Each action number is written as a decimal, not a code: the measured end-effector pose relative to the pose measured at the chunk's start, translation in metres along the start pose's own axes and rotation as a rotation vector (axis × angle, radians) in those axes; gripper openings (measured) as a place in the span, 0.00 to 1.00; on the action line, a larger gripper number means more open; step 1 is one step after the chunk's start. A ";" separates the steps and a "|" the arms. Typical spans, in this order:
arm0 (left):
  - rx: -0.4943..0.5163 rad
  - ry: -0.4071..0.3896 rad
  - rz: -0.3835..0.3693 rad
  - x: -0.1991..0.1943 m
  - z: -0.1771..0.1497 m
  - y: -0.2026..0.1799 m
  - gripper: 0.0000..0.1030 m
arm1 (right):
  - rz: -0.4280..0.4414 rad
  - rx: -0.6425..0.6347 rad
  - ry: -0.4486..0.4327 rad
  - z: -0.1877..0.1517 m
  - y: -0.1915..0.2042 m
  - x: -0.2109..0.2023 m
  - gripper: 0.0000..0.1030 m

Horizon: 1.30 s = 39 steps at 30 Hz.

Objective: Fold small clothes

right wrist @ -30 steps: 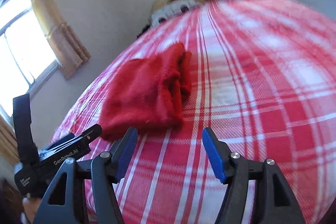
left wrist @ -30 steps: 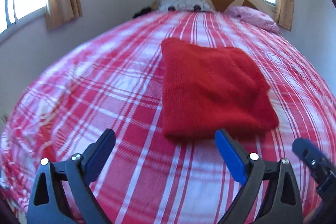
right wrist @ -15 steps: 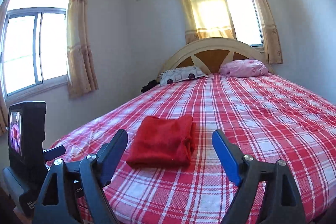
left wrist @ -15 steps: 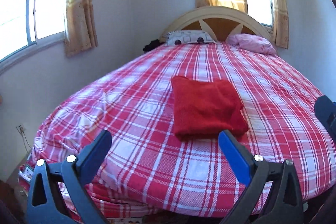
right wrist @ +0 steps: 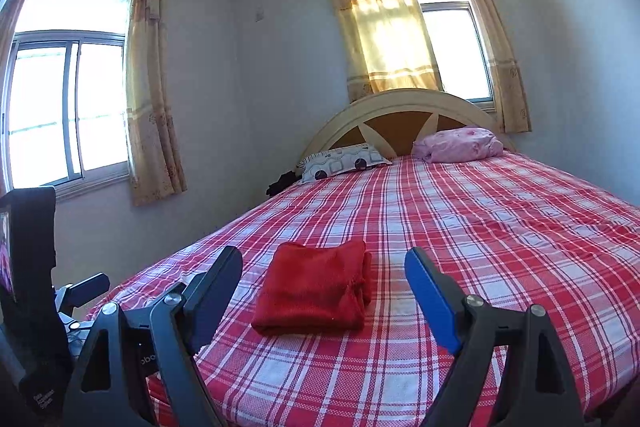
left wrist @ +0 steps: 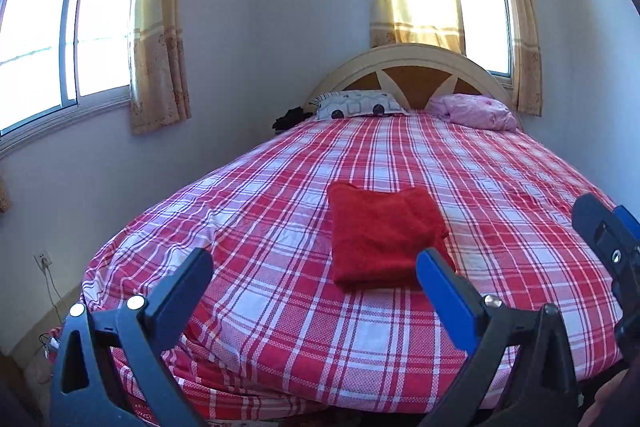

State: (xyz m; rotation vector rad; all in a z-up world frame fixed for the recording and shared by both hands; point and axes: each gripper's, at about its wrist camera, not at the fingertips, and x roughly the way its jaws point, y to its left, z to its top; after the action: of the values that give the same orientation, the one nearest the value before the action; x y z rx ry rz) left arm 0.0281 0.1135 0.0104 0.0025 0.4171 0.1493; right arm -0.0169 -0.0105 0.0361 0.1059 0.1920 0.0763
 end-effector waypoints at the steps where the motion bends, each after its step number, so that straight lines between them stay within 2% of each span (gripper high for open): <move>1: -0.001 -0.001 0.000 0.000 0.000 0.000 1.00 | -0.001 0.002 -0.002 0.000 0.000 -0.001 0.82; 25: 0.019 0.040 -0.002 0.003 -0.002 -0.005 1.00 | -0.009 0.021 0.003 -0.005 -0.008 -0.003 0.82; 32: 0.042 0.031 0.018 0.003 -0.003 -0.007 1.00 | -0.027 0.017 -0.018 -0.005 -0.009 -0.007 0.82; 39: 0.008 0.041 0.008 0.005 -0.003 -0.002 1.00 | -0.038 0.025 -0.021 -0.006 -0.011 -0.009 0.82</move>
State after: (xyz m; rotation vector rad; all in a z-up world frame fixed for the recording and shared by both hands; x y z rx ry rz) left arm 0.0323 0.1118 0.0057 0.0089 0.4583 0.1554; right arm -0.0263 -0.0221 0.0306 0.1277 0.1735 0.0353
